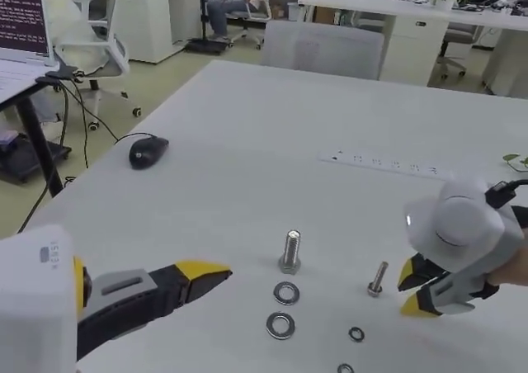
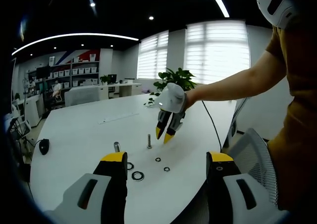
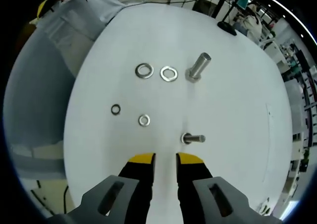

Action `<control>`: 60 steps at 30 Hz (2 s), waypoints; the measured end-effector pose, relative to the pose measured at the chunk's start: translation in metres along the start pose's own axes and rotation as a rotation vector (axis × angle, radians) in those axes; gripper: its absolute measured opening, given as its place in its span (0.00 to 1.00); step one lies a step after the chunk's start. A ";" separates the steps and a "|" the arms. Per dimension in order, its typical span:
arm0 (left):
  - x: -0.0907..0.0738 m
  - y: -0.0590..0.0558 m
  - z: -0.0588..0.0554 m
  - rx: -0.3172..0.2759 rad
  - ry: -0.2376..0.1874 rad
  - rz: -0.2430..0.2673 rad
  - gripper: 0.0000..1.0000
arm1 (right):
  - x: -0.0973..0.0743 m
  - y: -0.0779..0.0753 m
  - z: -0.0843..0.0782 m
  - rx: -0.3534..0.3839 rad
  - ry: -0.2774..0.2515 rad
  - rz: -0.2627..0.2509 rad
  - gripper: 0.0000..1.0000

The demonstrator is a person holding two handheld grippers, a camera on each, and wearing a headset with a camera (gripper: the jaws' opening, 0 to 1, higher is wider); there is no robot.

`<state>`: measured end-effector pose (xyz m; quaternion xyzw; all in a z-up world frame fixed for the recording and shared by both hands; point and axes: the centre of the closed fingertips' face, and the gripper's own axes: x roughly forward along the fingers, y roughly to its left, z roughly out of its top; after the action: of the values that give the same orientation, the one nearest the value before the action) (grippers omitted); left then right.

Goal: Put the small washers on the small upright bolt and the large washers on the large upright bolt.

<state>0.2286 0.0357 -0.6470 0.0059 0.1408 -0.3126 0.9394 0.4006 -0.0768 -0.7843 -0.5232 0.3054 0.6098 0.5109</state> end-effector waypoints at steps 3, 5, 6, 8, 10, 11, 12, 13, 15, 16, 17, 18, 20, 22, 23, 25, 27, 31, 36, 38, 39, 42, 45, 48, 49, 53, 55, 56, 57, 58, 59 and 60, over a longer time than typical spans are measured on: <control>-0.003 -0.001 0.000 0.002 -0.002 0.004 0.64 | 0.001 0.005 0.004 -0.004 -0.005 0.005 0.18; -0.005 -0.001 -0.001 0.005 -0.003 0.008 0.64 | 0.002 0.010 0.007 -0.007 -0.008 0.010 0.18; -0.006 -0.002 -0.001 0.004 -0.004 0.009 0.64 | 0.003 0.012 0.008 -0.009 -0.010 0.013 0.18; -0.007 -0.002 -0.001 0.003 -0.006 0.011 0.64 | 0.005 0.017 0.012 -0.018 -0.011 0.021 0.18; -0.009 -0.003 -0.001 0.006 -0.004 0.011 0.64 | 0.007 0.023 0.016 -0.027 -0.014 0.036 0.18; -0.009 -0.003 -0.002 0.007 -0.003 0.012 0.64 | 0.009 0.025 0.018 -0.030 -0.015 0.040 0.18; -0.010 -0.003 -0.002 0.007 -0.004 0.013 0.64 | 0.010 0.026 0.019 -0.031 -0.015 0.044 0.18; -0.010 -0.003 -0.001 0.006 -0.007 0.015 0.64 | 0.011 0.028 0.020 -0.031 -0.016 0.048 0.18; -0.012 -0.003 -0.001 0.005 -0.012 0.018 0.64 | 0.015 0.031 0.023 -0.037 -0.016 0.058 0.17; -0.012 -0.003 0.000 0.005 -0.012 0.019 0.64 | 0.017 0.032 0.025 -0.040 -0.017 0.063 0.17; -0.012 -0.003 0.000 0.005 -0.014 0.019 0.64 | 0.018 0.032 0.026 -0.041 -0.017 0.067 0.17; -0.012 -0.004 0.000 0.005 -0.013 0.019 0.64 | 0.020 0.033 0.028 -0.041 -0.018 0.069 0.17; -0.013 -0.004 -0.001 0.004 -0.013 0.020 0.64 | 0.024 0.034 0.031 -0.044 -0.019 0.080 0.17; -0.013 -0.004 0.000 0.003 -0.014 0.023 0.64 | 0.027 0.035 0.033 -0.048 -0.018 0.085 0.17; -0.014 -0.003 0.000 0.002 -0.015 0.024 0.64 | 0.028 0.035 0.034 -0.046 -0.018 0.088 0.17; -0.014 -0.002 0.000 0.001 -0.016 0.027 0.64 | 0.031 0.034 0.036 -0.045 -0.017 0.095 0.18; -0.015 -0.001 0.000 0.000 -0.017 0.031 0.64 | 0.034 0.034 0.037 -0.044 -0.013 0.102 0.18; -0.015 0.001 0.001 -0.002 -0.021 0.037 0.64 | 0.041 0.033 0.037 -0.043 -0.003 0.116 0.18; -0.014 0.003 0.001 -0.003 -0.020 0.039 0.64 | 0.045 0.034 0.037 -0.042 0.003 0.129 0.19; -0.014 0.004 0.001 -0.006 -0.020 0.041 0.64 | 0.046 0.034 0.038 -0.038 0.002 0.133 0.20; -0.014 0.004 0.000 -0.006 -0.017 0.043 0.64 | 0.047 0.034 0.037 -0.039 0.006 0.135 0.20; -0.014 0.006 -0.001 -0.005 -0.012 0.045 0.64 | 0.047 0.032 0.038 -0.030 0.002 0.139 0.21; -0.013 0.006 -0.001 -0.009 -0.014 0.044 0.64 | 0.048 0.035 0.037 -0.011 0.001 0.173 0.21; -0.012 0.005 -0.001 -0.007 -0.010 0.042 0.64 | 0.048 0.034 0.037 -0.020 0.004 0.169 0.20; -0.012 0.005 0.000 -0.007 -0.012 0.041 0.64 | 0.048 0.035 0.037 -0.031 0.009 0.167 0.20; -0.011 0.004 0.001 -0.008 -0.014 0.041 0.64 | 0.048 0.034 0.037 -0.029 0.003 0.162 0.18; -0.011 0.004 0.001 -0.009 -0.014 0.041 0.64 | 0.048 0.033 0.037 -0.041 0.001 0.150 0.14; -0.011 0.004 0.000 -0.010 -0.013 0.041 0.64 | 0.049 0.033 0.037 -0.044 0.001 0.151 0.14; -0.011 0.004 0.000 -0.010 -0.011 0.040 0.64 | 0.049 0.034 0.037 -0.046 0.002 0.151 0.14; -0.011 0.004 -0.001 -0.009 -0.009 0.040 0.64 | 0.049 0.034 0.037 -0.051 0.002 0.152 0.14; -0.011 0.004 -0.001 -0.007 -0.007 0.041 0.64 | 0.049 0.033 0.037 -0.052 0.004 0.152 0.14; -0.011 0.004 -0.001 -0.007 -0.006 0.040 0.64 | 0.049 0.033 0.037 -0.051 0.007 0.149 0.14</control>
<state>0.2218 0.0456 -0.6452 0.0046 0.1389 -0.2931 0.9459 0.3606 -0.0379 -0.8267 -0.5139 0.3298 0.6520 0.4494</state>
